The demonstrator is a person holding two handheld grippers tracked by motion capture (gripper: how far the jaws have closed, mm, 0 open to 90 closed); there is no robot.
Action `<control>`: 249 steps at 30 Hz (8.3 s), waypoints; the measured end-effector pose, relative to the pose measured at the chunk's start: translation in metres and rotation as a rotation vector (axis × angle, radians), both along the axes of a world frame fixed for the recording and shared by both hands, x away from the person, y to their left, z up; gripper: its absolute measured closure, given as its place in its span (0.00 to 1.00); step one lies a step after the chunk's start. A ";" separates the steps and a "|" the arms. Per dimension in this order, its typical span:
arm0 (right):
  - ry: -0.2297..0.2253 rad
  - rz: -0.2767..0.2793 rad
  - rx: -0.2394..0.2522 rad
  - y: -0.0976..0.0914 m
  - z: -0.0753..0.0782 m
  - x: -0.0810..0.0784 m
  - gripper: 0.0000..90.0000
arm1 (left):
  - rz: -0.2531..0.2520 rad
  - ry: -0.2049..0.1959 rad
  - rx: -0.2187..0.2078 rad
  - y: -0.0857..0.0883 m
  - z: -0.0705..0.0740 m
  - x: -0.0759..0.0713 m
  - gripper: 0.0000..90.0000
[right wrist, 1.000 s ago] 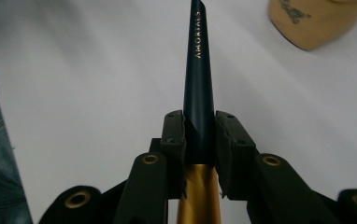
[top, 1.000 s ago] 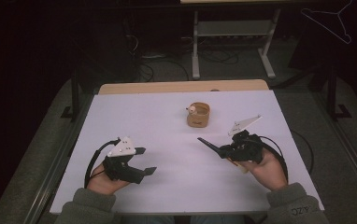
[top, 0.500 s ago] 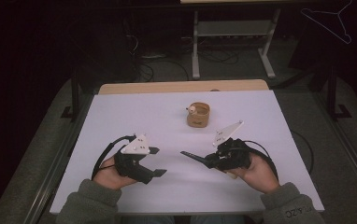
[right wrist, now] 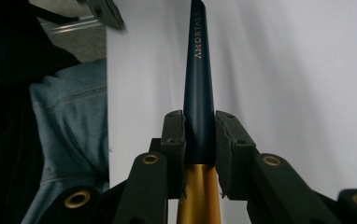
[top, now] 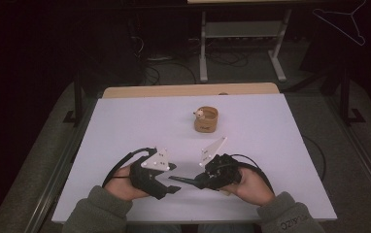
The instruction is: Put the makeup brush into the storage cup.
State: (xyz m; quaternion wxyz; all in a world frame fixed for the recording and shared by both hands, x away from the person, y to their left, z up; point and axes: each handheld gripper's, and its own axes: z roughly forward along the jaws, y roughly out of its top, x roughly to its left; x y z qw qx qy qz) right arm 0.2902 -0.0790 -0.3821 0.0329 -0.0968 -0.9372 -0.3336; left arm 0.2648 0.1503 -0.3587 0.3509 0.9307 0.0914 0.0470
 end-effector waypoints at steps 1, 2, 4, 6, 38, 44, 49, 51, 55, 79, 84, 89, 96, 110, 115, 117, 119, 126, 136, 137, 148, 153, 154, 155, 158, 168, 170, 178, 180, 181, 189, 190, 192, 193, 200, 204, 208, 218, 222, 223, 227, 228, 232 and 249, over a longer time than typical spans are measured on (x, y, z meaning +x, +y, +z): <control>0.004 0.015 0.004 0.005 -0.001 -0.001 0.82 | -0.017 -0.013 0.021 -0.001 0.000 0.001 0.38; 0.004 0.015 0.004 0.005 -0.001 -0.001 0.82 | -0.016 -0.001 0.017 -0.002 -0.002 0.000 0.38; 0.002 0.034 0.001 0.010 -0.002 -0.004 0.82 | -0.030 0.019 0.030 -0.004 -0.005 0.000 0.44; 0.000 0.047 0.001 0.012 -0.002 -0.007 0.82 | -0.043 0.027 0.045 -0.007 -0.008 -0.001 0.48; -0.008 0.148 0.034 0.015 -0.001 -0.014 0.80 | -0.193 0.010 0.101 -0.014 -0.017 -0.010 0.86; -0.003 0.143 0.016 0.012 -0.005 -0.011 0.73 | -0.182 0.003 0.085 -0.009 -0.016 -0.008 0.86; -0.001 0.140 0.004 0.008 -0.010 -0.009 0.70 | -0.162 0.010 0.063 -0.005 -0.016 -0.008 0.86; 0.001 0.147 0.008 0.004 -0.012 -0.008 0.70 | -0.159 0.017 0.051 -0.002 -0.015 -0.008 0.86; 0.002 0.153 0.028 -0.001 -0.009 -0.007 0.76 | -0.165 0.029 0.036 0.000 -0.015 -0.007 0.86; -0.051 0.050 0.074 -0.010 0.020 -0.004 0.62 | -0.083 0.026 0.025 -0.006 -0.017 -0.004 0.86; -0.041 -0.050 0.121 -0.022 0.022 0.003 0.49 | -0.033 0.063 0.000 0.001 -0.020 0.001 0.86; 0.032 -0.177 0.215 -0.043 0.024 0.011 0.42 | 0.041 0.061 -0.038 0.012 -0.017 0.007 0.86; 0.088 -0.223 0.230 -0.041 0.013 0.016 0.42 | 0.104 0.041 -0.103 0.019 -0.011 0.011 0.86; 0.153 -0.248 0.388 -0.027 0.008 0.014 0.52 | 0.147 0.042 -0.184 0.005 -0.013 0.010 0.86; 0.176 -0.247 0.416 -0.027 0.008 0.014 0.59 | 0.133 0.044 -0.166 -0.003 -0.017 0.008 0.86; 0.181 -0.243 0.423 -0.027 0.008 0.013 0.65 | 0.120 0.043 -0.148 -0.007 -0.018 0.006 0.86; 0.182 -0.243 0.424 -0.026 0.008 0.013 0.72 | 0.111 0.037 -0.137 -0.009 -0.020 0.006 0.86; 0.198 -0.214 0.436 -0.026 0.009 0.012 0.79 | 0.103 0.029 -0.132 -0.014 -0.022 0.004 0.85; 0.162 -0.209 0.400 -0.027 0.015 0.009 0.80 | 0.097 0.028 -0.124 -0.013 -0.022 0.004 0.74; 0.158 -0.211 0.398 -0.028 0.015 0.009 0.80 | 0.099 0.030 -0.126 -0.013 -0.022 0.003 0.74; 0.124 -0.232 0.347 -0.032 0.018 0.010 0.80 | 0.117 0.022 -0.117 -0.007 -0.022 0.005 0.67; 0.118 -0.244 0.332 -0.033 0.018 0.010 0.80 | 0.132 0.018 -0.115 -0.002 -0.021 0.007 0.67; 0.118 -0.244 0.332 -0.033 0.018 0.010 0.80 | 0.133 0.019 -0.115 -0.001 -0.021 0.007 0.67; 0.116 -0.245 0.328 -0.033 0.018 0.010 0.80 | 0.139 0.022 -0.118 -0.001 -0.021 0.007 0.67; 0.116 -0.247 0.326 -0.033 0.018 0.011 0.80 | 0.144 0.022 -0.117 0.001 -0.021 0.008 0.66; 0.110 -0.259 0.318 -0.036 0.018 0.012 0.80 | 0.154 0.018 -0.113 0.005 -0.021 0.009 0.65; 0.109 -0.257 0.318 -0.037 0.019 0.012 0.80 | 0.154 0.018 -0.114 0.006 -0.021 0.010 0.65; 0.106 -0.268 0.318 -0.038 0.019 0.012 0.80 | 0.161 0.019 -0.115 0.007 -0.022 0.010 0.65; 0.101 -0.272 0.317 -0.039 0.020 0.013 0.80 | 0.158 0.015 -0.110 0.008 -0.022 0.011 0.64; 0.101 -0.272 0.317 -0.040 0.020 0.013 0.80 | 0.163 0.020 -0.115 0.008 -0.022 0.010 0.64; 0.095 -0.284 0.315 -0.042 0.021 0.014 0.80 | 0.172 0.022 -0.108 0.011 -0.022 0.011 0.63; 0.094 -0.289 0.317 -0.043 0.022 0.014 0.80 | 0.171 0.020 -0.109 0.011 -0.022 0.011 0.63; 0.086 -0.291 0.317 -0.045 0.023 0.015 0.80 | 0.168 0.014 -0.103 0.012 -0.022 0.011 0.63; 0.087 -0.295 0.315 -0.046 0.024 0.015 0.80 | 0.173 0.016 -0.106 0.013 -0.022 0.011 0.62; 0.065 -0.314 0.304 -0.054 0.034 0.019 0.80 | 0.193 0.019 -0.112 0.015 -0.023 0.012 0.61; 0.047 -0.330 0.287 -0.059 0.043 0.023 0.80 | 0.198 0.017 -0.121 0.016 -0.023 0.013 0.60; 0.035 -0.341 0.282 -0.063 0.051 0.029 0.80 | 0.204 0.016 -0.122 0.018 -0.024 0.013 0.58; 0.008 -0.366 0.261 -0.068 0.069 0.044 0.80 | 0.208 0.018 -0.119 0.023 -0.023 0.015 0.57; 0.011 -0.377 0.258 -0.069 0.074 0.048 0.80 | 0.209 0.020 -0.120 0.024 -0.023 0.016 0.57; 0.014 -0.385 0.258 -0.069 0.076 0.049 0.80 | 0.209 0.021 -0.120 0.024 -0.023 0.016 0.57; 0.004 -0.390 0.252 -0.069 0.082 0.056 0.80 | 0.213 0.020 -0.124 0.024 -0.023 0.016 0.57; 0.004 -0.390 0.252 -0.069 0.082 0.056 0.80 | 0.212 0.019 -0.120 0.025 -0.023 0.016 0.57; -0.003 -0.402 0.243 -0.069 0.086 0.061 0.80 | 0.212 0.020 -0.119 0.025 -0.023 0.016 0.57; -0.026 -0.435 0.237 -0.070 0.109 0.080 0.80 | 0.215 0.017 -0.123 0.028 -0.021 0.017 0.56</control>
